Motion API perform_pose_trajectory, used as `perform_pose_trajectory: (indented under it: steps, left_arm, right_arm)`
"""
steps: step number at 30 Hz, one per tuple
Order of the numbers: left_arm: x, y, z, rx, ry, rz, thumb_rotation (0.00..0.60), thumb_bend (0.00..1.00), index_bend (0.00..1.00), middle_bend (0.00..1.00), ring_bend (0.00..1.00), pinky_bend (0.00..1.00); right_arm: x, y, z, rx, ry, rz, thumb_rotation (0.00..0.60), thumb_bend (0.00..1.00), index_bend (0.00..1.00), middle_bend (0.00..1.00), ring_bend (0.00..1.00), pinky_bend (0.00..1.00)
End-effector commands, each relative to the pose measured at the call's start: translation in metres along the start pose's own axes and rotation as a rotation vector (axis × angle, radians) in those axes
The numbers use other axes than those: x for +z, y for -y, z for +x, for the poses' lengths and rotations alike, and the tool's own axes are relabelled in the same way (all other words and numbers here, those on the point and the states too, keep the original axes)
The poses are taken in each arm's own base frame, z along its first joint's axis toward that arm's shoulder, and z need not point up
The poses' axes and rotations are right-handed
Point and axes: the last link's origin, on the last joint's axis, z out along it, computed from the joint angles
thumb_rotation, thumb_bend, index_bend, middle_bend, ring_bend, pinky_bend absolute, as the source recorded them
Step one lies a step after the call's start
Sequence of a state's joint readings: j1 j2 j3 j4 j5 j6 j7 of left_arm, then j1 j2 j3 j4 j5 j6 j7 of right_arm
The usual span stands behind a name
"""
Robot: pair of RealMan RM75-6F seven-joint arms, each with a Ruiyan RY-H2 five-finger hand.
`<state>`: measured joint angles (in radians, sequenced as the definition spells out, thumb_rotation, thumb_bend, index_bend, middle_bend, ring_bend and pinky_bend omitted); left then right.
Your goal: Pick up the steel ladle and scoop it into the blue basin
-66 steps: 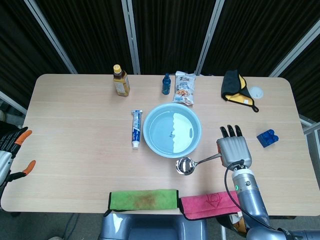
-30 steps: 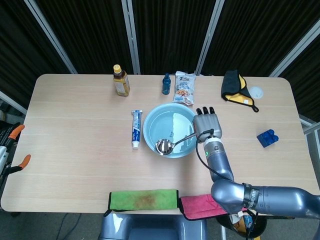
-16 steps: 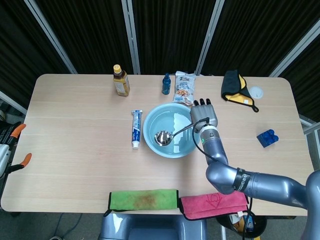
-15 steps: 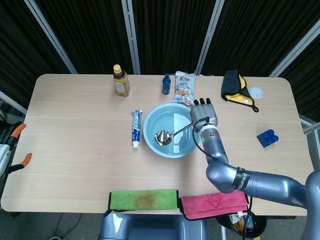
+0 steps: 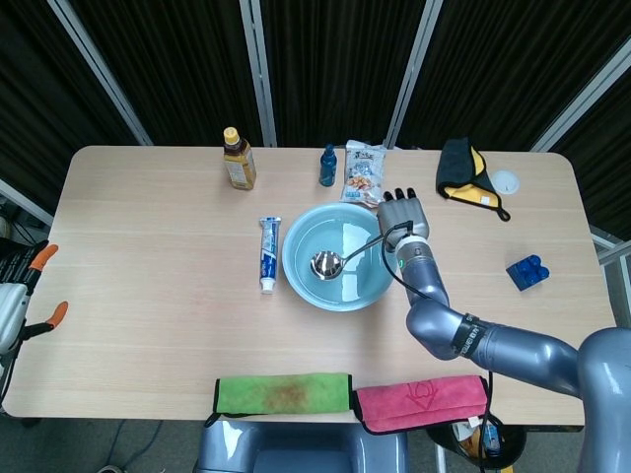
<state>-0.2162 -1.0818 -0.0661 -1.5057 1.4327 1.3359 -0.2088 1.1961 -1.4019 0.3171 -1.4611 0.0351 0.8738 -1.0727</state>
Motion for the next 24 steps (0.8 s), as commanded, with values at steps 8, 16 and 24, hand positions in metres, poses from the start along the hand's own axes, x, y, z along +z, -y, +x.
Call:
perform_pose_trajectory:
  steps: [8, 16, 24]
  left_arm:
    - [0.0, -0.004, -0.003, 0.001, 0.013, -0.022, 0.6, 0.37, 0.02, 0.0, 0.0, 0.0]
    - [0.0, -0.002, -0.003, 0.005, 0.018, -0.012, 0.6, 0.37, 0.02, 0.0, 0.0, 0.0]
    - [0.001, -0.003, -0.004, 0.005, 0.029, -0.019, 0.6, 0.37, 0.02, 0.0, 0.0, 0.0]
  right_arm:
    - [0.0, -0.021, -0.024, 0.008, -0.01, 0.015, 0.6, 0.76, 0.7, 0.09, 0.0, 0.0]
    - [0.004, -0.032, -0.034, 0.043, -0.022, 0.021, 0.6, 0.76, 0.7, 0.09, 0.0, 0.0]
    - [0.003, -0.043, -0.039, 0.08, -0.064, 0.014, 0.6, 0.76, 0.7, 0.09, 0.0, 0.0]
